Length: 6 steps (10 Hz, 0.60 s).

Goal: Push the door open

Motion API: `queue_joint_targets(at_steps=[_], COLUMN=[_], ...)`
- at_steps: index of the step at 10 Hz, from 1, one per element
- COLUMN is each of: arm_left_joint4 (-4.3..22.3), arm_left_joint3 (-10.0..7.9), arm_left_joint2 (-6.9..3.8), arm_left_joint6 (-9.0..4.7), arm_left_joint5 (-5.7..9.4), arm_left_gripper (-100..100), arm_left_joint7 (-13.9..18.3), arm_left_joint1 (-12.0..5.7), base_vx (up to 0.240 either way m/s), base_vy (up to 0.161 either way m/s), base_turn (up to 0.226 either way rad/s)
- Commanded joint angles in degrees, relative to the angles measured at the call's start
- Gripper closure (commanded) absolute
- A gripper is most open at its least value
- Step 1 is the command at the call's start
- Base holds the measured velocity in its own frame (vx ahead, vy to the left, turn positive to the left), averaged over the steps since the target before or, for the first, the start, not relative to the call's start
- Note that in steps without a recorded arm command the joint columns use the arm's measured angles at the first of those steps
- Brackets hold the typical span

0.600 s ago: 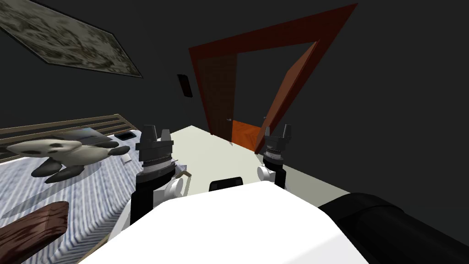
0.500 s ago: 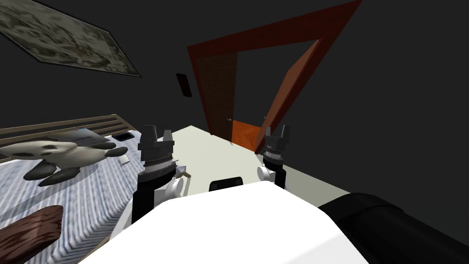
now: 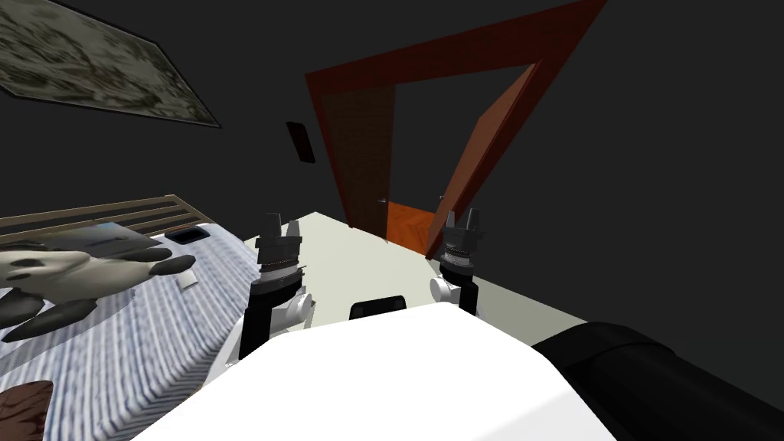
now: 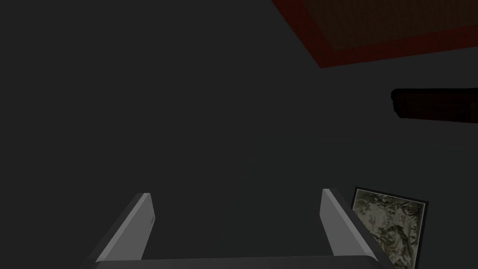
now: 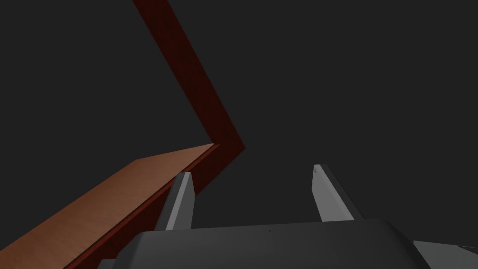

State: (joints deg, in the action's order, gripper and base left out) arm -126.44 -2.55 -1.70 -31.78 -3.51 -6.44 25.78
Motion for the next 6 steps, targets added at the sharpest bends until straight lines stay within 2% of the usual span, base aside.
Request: queue_joint_targets(at_steps=[1, 2, 4, 6], arm_left_joint4=[2.3, 3.1, 7.3, 9.4], arm_left_joint3=[0.05, 0.08, 0.24, 0.32], arm_left_joint2=[-0.56, -0.73, -1.43, -1.77], arm_left_joint6=[-0.68, -0.81, -1.42, -1.74], arm_left_joint5=[-0.01, -0.04, -0.17, -0.24], arm_left_gripper=[-100, -100, -100, -100], arm_left_joint7=[0.4, 0.5, 0.9, 1.2], arm_left_joint1=[-0.65, -0.99, -2.64, -3.48], base_vx=[0.129, 0.104, 0.138, 0.139], base_vy=[0.004, 0.005, 0.018, 0.018], base_turn=[-0.058, -0.053, -0.084, -0.047])
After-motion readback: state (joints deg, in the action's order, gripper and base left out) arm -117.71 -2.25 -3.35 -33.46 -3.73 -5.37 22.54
